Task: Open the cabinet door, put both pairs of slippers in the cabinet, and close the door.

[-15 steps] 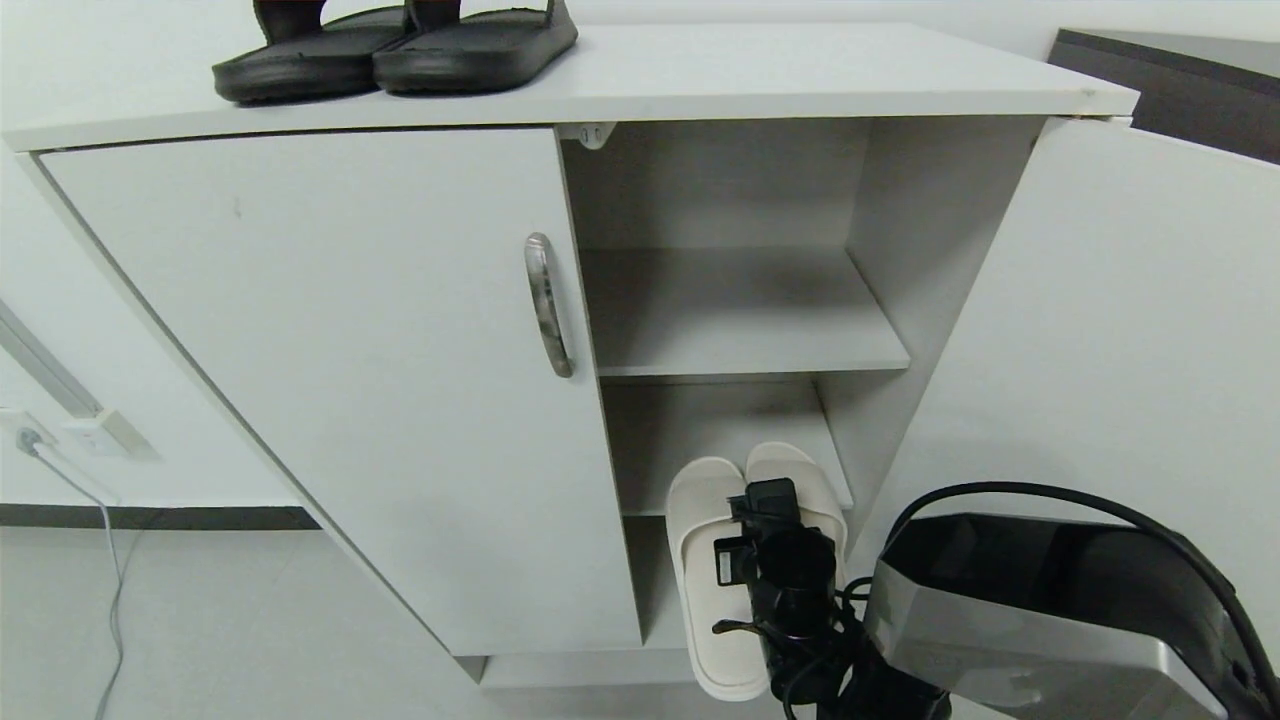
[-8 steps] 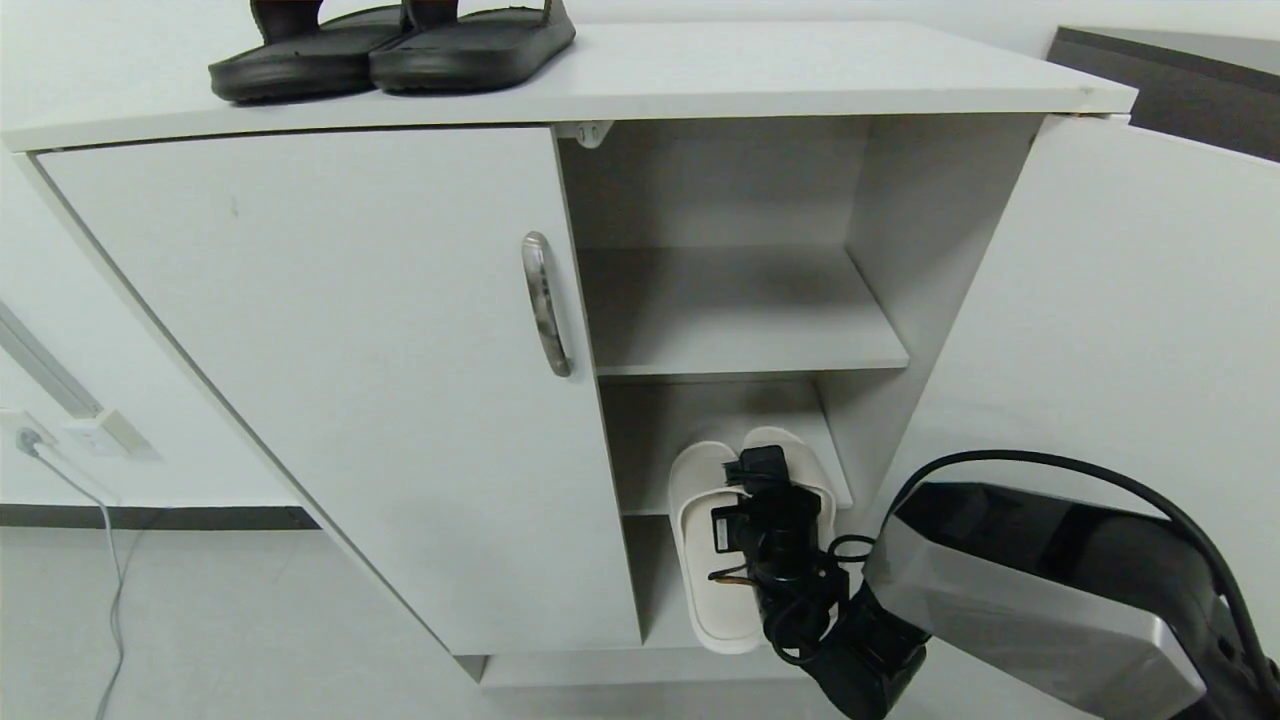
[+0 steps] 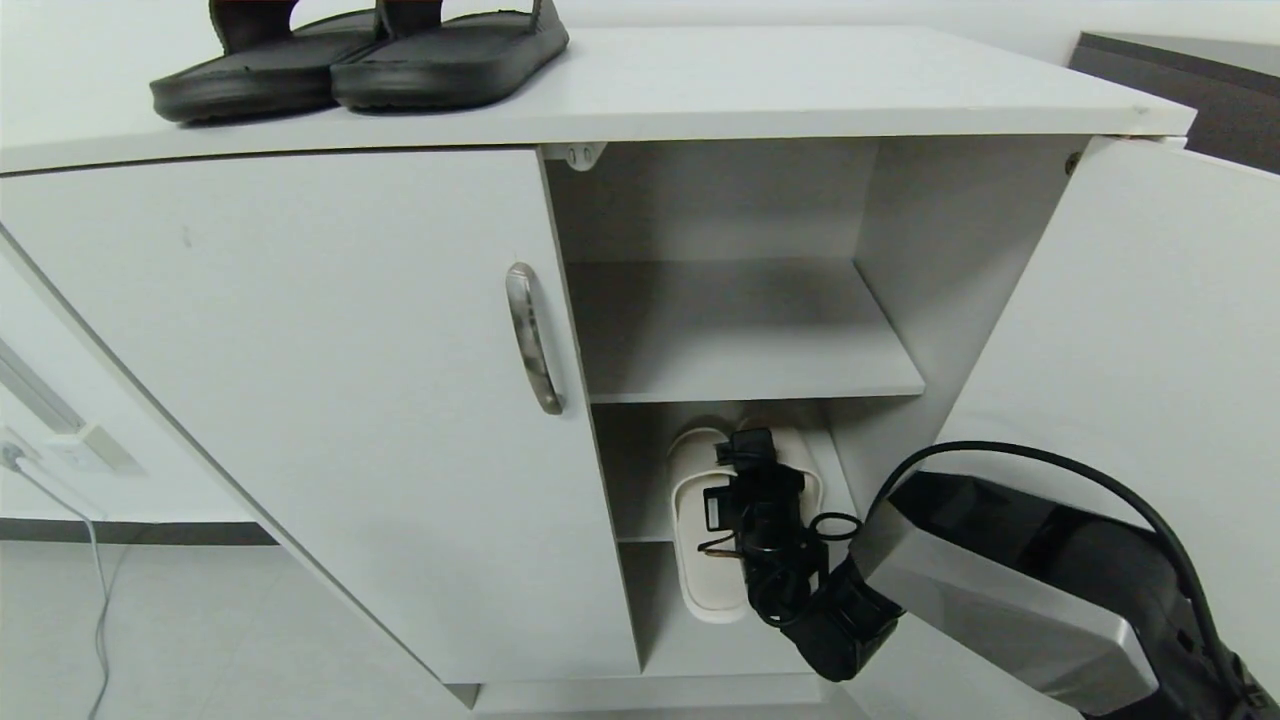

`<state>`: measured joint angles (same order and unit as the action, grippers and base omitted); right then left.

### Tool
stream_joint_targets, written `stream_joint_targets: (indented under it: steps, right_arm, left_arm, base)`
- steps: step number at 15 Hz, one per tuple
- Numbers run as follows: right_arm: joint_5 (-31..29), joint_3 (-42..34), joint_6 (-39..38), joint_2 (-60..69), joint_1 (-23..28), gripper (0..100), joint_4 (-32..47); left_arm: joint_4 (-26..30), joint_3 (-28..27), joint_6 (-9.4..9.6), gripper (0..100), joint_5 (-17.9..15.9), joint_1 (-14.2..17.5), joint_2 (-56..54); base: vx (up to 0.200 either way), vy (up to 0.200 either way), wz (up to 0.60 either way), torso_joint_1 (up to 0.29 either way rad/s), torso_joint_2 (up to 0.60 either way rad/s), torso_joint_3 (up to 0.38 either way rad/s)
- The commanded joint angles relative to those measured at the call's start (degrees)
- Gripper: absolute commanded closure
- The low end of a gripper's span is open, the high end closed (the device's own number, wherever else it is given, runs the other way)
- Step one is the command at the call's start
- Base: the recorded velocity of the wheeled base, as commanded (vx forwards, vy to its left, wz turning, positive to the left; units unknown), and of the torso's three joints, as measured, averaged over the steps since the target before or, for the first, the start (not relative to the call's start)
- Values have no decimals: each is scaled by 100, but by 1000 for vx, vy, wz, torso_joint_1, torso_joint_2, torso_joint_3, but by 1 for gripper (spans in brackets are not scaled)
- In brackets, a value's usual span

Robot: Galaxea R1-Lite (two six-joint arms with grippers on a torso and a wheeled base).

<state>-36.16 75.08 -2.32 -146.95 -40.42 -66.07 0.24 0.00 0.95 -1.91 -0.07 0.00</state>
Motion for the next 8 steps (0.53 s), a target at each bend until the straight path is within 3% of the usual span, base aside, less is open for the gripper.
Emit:
stream_joint_targets:
  steps: [1,8]
  right_arm:
    - [109,235,3,-80,122,100,191]
    - [109,1474,12,-475,395,100,842]
  left_arm:
    - [2,0,2,100,-2,-1,9]
    - [2,0,-51,100,42,-1,0]
  base:
    - [0,0,0,0,0,0]
    - [0,0,0,0,0,0]
